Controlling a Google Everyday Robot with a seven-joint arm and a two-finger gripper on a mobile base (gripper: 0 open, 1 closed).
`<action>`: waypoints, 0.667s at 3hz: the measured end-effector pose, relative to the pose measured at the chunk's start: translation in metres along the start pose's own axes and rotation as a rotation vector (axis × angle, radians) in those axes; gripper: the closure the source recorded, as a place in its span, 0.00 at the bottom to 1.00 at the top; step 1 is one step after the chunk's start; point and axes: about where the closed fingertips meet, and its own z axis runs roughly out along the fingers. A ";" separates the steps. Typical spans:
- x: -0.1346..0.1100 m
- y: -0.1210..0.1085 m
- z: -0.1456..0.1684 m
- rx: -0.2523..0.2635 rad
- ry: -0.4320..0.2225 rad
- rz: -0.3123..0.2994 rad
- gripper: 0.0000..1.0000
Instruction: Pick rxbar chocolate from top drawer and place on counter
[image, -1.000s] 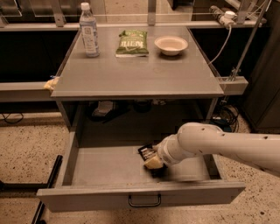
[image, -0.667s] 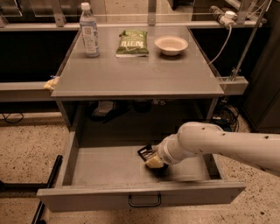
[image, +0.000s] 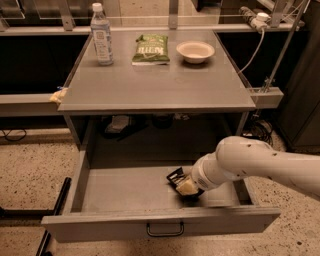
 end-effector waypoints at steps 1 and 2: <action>-0.013 0.011 -0.038 -0.036 -0.030 -0.067 1.00; -0.047 0.021 -0.090 -0.069 -0.061 -0.123 1.00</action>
Offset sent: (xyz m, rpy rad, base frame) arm -0.0332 0.0180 0.1822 0.0777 -0.0481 0.2208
